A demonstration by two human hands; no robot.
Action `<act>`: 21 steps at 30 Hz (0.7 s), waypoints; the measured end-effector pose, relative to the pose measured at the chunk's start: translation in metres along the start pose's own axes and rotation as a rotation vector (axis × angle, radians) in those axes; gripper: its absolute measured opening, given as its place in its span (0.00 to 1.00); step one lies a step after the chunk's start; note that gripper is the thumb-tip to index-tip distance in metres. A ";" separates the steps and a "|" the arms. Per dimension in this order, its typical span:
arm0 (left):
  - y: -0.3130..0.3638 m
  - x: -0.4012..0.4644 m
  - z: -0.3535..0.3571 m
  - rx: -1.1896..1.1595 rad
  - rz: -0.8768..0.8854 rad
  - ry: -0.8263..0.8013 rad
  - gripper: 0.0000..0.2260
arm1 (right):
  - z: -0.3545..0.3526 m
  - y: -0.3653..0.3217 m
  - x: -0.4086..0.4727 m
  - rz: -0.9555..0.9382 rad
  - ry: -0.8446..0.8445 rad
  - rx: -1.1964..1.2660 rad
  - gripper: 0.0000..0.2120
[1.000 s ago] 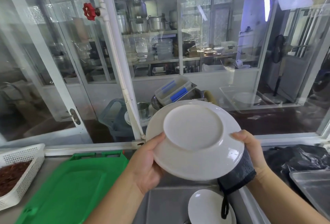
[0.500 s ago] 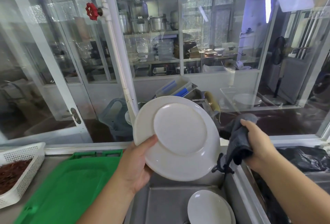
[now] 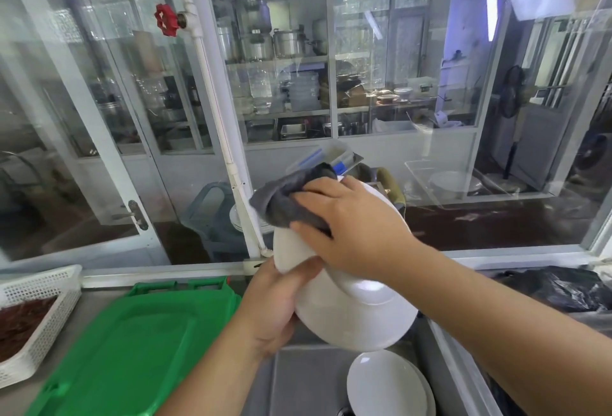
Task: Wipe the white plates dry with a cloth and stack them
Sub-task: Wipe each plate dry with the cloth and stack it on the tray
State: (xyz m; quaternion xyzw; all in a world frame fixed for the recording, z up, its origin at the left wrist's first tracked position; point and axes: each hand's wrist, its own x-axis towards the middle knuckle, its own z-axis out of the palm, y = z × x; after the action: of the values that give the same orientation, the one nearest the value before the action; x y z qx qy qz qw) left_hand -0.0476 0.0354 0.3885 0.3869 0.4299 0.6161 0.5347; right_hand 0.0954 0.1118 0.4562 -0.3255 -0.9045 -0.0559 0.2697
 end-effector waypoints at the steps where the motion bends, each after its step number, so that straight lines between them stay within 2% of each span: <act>1: 0.001 -0.001 -0.001 0.023 0.024 -0.007 0.13 | -0.001 -0.005 -0.002 -0.062 -0.002 0.019 0.20; 4: -0.002 -0.003 -0.006 0.059 0.061 -0.012 0.14 | 0.004 -0.015 -0.009 -0.214 0.022 0.016 0.19; 6: -0.003 -0.005 -0.007 0.060 0.073 -0.015 0.12 | 0.006 -0.018 -0.008 -0.201 0.074 -0.050 0.19; 8: -0.002 -0.008 -0.005 0.049 0.073 -0.027 0.12 | 0.006 -0.018 -0.002 -0.103 0.123 -0.048 0.19; 11: 0.001 -0.011 -0.003 -0.014 0.028 -0.014 0.14 | 0.004 -0.007 0.012 0.041 0.082 0.054 0.17; 15: 0.002 -0.014 -0.002 -0.037 -0.009 0.008 0.15 | 0.004 0.024 0.022 0.202 0.115 0.264 0.10; 17: 0.001 -0.016 -0.001 -0.038 -0.003 0.024 0.14 | 0.005 0.038 0.020 0.330 0.118 0.358 0.12; 21: -0.002 -0.018 -0.001 -0.041 0.046 0.038 0.14 | 0.015 0.062 0.006 0.593 0.143 0.399 0.15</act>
State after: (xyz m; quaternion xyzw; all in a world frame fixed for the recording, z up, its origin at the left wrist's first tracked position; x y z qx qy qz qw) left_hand -0.0456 0.0175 0.3860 0.3737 0.4182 0.6442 0.5201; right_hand 0.1229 0.1676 0.4416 -0.5101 -0.7426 0.1795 0.3951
